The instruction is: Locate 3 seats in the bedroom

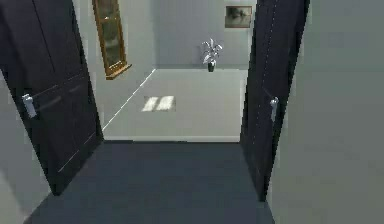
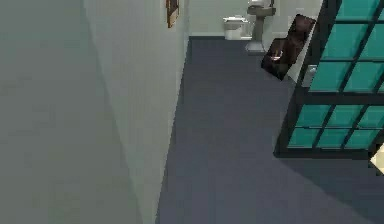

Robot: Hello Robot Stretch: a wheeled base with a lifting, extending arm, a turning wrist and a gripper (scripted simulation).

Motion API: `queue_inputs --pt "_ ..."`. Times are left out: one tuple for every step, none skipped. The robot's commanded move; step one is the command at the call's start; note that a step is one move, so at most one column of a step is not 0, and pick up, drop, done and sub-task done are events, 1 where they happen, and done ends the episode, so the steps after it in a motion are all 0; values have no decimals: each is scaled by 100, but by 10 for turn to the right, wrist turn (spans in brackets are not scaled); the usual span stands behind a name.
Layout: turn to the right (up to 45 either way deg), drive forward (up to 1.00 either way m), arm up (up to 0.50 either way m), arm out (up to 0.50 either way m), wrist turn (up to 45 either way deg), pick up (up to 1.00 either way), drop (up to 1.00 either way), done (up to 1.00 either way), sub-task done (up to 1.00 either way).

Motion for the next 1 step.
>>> queue_inputs --pt "0 100 0 0 0 0 0 0 0"
